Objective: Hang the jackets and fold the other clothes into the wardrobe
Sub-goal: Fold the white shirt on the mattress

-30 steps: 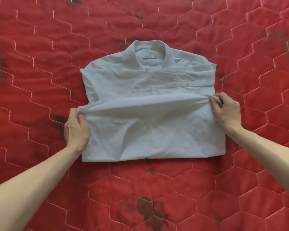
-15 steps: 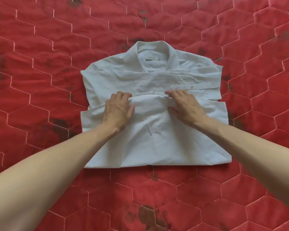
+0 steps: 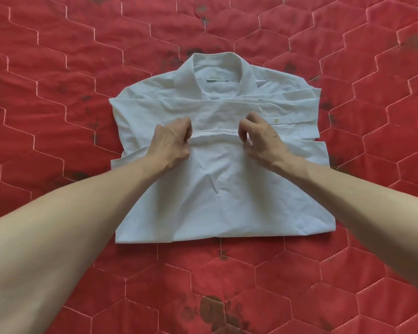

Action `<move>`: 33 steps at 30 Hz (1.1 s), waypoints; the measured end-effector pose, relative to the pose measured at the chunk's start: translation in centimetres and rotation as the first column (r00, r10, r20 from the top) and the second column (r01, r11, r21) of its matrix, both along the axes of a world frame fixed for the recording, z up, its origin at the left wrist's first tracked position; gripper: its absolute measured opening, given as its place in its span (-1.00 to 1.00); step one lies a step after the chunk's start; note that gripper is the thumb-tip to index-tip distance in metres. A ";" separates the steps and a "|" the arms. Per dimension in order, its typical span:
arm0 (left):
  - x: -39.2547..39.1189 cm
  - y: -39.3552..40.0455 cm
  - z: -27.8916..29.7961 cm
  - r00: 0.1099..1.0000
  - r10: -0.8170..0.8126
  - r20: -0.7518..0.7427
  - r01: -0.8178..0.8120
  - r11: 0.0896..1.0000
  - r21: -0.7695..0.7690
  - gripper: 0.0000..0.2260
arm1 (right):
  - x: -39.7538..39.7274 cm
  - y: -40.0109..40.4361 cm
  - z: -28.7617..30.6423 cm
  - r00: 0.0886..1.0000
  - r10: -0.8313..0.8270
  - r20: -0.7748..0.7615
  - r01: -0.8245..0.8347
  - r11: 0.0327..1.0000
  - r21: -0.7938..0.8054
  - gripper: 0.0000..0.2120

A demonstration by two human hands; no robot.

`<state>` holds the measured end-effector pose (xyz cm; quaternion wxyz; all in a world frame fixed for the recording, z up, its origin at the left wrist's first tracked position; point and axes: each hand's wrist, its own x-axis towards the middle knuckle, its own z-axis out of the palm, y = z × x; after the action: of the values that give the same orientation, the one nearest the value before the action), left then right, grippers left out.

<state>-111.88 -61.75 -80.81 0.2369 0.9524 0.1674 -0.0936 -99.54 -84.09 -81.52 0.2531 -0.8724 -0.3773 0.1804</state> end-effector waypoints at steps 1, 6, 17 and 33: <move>-0.2 -0.2 0.0 0.999 -0.008 0.051 0.004 0.995 0.097 -0.71 | -0.2 -0.1 0.0 0.998 -0.015 0.062 0.014 1.000 0.015 -0.73; -2.0 -1.9 -1.0 0.980 -0.156 0.124 0.111 0.944 0.311 -0.71 | -1.4 -1.2 -1.1 0.920 0.174 0.352 -0.126 0.980 -0.155 -0.66; -11.4 -6.0 -4.1 0.926 -0.326 -0.191 0.367 0.895 0.254 -0.38 | -8.3 -8.4 -4.6 0.967 0.153 0.203 -0.076 0.936 -0.344 -0.35; -24.1 -1.1 -3.4 0.889 -0.394 -0.234 0.447 0.860 0.248 -0.30 | -10.4 -21.7 -4.4 0.817 0.476 0.325 -0.374 0.866 -0.331 -0.37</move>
<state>-135.99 -62.84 -84.25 0.0503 0.9784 -0.0129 -0.2003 -109.96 -105.82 -85.97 0.0113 -0.8079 -0.5808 0.0990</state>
